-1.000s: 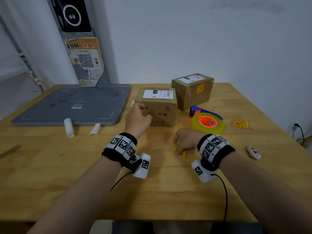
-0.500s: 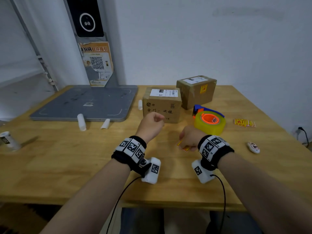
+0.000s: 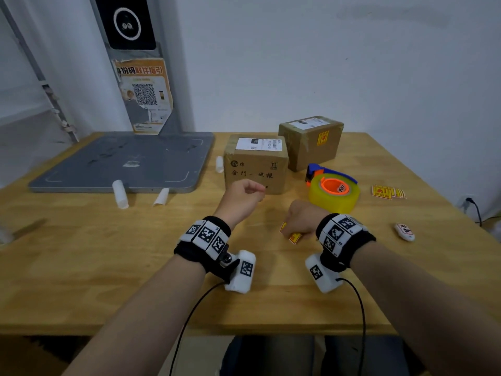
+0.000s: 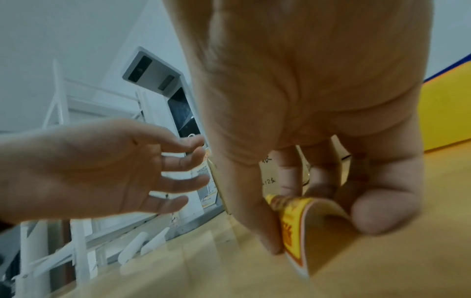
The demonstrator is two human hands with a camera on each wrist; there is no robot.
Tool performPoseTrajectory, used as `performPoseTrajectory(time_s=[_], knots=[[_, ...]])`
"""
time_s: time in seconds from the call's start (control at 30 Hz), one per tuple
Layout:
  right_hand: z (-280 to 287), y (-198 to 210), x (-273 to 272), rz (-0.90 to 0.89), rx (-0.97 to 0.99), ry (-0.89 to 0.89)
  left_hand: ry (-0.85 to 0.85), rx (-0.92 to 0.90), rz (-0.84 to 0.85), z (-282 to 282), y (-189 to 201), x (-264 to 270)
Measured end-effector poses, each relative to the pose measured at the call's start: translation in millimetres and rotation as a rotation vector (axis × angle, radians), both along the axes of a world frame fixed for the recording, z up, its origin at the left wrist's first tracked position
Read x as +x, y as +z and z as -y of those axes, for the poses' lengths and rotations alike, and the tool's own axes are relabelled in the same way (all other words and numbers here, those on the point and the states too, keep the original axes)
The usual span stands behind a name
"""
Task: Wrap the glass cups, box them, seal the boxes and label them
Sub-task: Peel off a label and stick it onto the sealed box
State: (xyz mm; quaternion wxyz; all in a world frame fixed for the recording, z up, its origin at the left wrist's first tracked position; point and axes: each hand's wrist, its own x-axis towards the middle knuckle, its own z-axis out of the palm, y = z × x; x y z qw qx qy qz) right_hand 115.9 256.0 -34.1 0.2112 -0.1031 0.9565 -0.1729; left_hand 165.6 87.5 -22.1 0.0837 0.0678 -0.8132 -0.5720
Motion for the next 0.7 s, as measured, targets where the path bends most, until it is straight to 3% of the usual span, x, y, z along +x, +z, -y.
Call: performPoseTrajectory(time_s=[0.2,0.47,0.7], knots=[[-16.6,-0.2,-7.1,0.025,-0.208,-0.036,-0.035,0.093,0.092,2.8,-10.4,-6.7],[0.1,0.6,-34.7,0.053,-1.201,-0.253,-0.211,0.241,0.158,6.1,-19.8,-30.0],[20.7,-15.2,-52.8,0.007,-1.511,-0.336,-0.216,0.351,0.126,16.2,-35.1,-59.9]])
